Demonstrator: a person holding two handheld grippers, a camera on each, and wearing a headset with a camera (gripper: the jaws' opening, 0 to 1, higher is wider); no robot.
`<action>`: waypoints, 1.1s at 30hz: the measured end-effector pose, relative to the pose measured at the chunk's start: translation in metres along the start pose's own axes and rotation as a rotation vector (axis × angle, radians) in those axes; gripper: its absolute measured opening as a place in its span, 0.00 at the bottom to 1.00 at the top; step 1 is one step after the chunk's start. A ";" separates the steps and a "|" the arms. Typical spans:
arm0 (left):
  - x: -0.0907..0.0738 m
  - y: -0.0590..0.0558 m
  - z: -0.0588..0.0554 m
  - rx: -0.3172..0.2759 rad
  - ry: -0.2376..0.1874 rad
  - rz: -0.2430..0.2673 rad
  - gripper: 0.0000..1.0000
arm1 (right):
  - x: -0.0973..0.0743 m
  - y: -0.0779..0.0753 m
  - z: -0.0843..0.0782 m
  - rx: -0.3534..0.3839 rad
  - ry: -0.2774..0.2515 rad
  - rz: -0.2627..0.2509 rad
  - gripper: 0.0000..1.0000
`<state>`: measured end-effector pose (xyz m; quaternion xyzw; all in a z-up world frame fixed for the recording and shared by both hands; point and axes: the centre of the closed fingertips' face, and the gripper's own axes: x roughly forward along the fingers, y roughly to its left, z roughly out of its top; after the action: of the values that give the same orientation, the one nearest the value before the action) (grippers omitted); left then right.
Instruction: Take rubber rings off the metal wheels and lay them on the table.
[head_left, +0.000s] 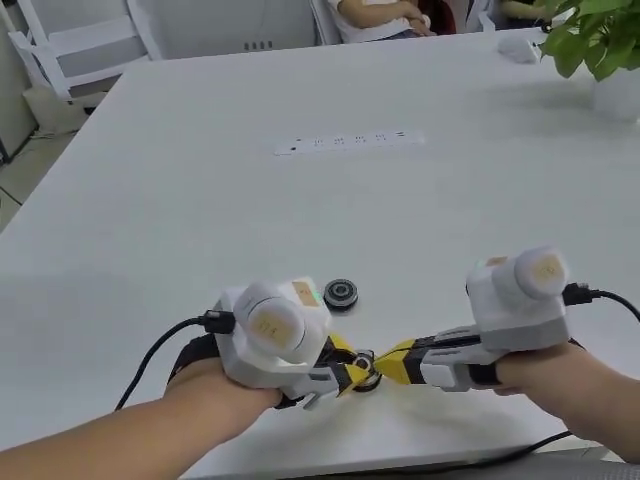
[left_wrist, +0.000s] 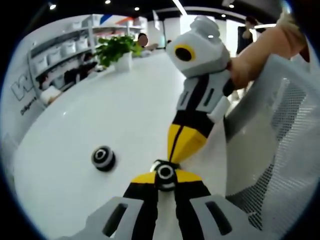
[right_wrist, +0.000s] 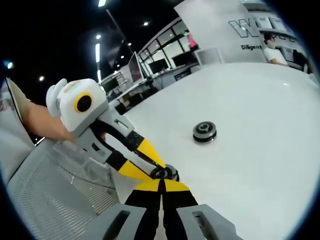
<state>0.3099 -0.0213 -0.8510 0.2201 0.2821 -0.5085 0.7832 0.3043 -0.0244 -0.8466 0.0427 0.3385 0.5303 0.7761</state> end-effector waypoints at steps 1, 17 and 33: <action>0.000 0.000 0.000 -0.001 0.001 0.000 0.11 | 0.000 0.001 0.000 0.001 0.000 0.003 0.00; 0.000 0.000 0.000 0.002 0.000 -0.002 0.11 | 0.003 0.006 0.002 -0.003 -0.009 0.028 0.00; 0.000 -0.001 0.000 0.000 -0.005 -0.001 0.12 | -0.002 0.011 0.008 0.025 -0.056 0.059 0.00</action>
<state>0.3094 -0.0216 -0.8514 0.2188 0.2805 -0.5096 0.7835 0.3002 -0.0190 -0.8346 0.0774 0.3217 0.5473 0.7688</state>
